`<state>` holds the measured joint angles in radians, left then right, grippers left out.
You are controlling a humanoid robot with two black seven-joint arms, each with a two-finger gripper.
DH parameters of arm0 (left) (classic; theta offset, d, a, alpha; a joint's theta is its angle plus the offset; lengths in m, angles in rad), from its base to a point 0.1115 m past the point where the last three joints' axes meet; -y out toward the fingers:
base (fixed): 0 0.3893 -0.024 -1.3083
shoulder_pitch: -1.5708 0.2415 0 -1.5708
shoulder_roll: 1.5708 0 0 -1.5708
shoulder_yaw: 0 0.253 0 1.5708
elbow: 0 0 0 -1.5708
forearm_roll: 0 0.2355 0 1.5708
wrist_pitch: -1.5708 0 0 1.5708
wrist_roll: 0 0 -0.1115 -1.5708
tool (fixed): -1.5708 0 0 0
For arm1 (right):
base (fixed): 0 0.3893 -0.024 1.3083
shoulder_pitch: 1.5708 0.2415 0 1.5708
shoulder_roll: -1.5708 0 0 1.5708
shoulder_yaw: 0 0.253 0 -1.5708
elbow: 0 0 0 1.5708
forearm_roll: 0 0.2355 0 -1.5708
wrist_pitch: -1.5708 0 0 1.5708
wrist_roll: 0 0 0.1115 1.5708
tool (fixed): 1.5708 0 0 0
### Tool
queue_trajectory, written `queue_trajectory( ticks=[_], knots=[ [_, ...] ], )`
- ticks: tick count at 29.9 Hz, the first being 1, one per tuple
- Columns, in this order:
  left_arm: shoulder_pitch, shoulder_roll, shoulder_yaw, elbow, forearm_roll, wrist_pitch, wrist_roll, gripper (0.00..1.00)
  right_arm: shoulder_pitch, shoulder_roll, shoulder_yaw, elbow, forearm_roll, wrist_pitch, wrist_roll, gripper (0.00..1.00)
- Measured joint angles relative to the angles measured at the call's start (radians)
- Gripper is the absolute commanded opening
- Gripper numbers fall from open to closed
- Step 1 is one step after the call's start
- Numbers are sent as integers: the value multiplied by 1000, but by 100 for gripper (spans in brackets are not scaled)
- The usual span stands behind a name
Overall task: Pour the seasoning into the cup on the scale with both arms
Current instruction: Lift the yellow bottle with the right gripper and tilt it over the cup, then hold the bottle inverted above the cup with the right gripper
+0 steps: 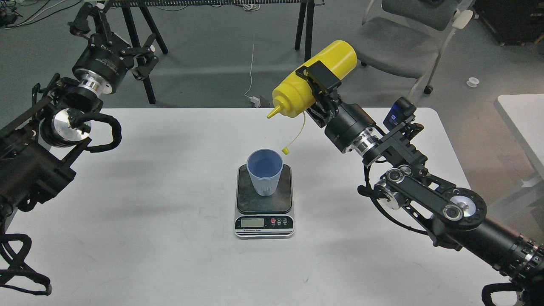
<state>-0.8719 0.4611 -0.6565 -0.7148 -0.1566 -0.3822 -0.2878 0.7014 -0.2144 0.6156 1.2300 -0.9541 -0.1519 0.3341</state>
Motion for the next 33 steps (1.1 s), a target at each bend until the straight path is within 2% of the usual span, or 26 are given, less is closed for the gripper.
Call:
queue_trajectory(
  ticks=[8,20,28,33],
  knots=[
    [6,2,0,-2,0,-11,-4,99,127,10,-151,-95,-271,-68,25,36],
    [19,21,-23,-12,0,-13,-5,99,250,77,-401,-286,-549,-158,28,35],
    [26,24,-23,-12,0,-14,-5,99,266,163,-446,-409,-632,-235,34,35],
    [29,24,-23,-13,0,-14,-6,99,267,171,-449,-422,-643,-241,34,36]
  ],
)
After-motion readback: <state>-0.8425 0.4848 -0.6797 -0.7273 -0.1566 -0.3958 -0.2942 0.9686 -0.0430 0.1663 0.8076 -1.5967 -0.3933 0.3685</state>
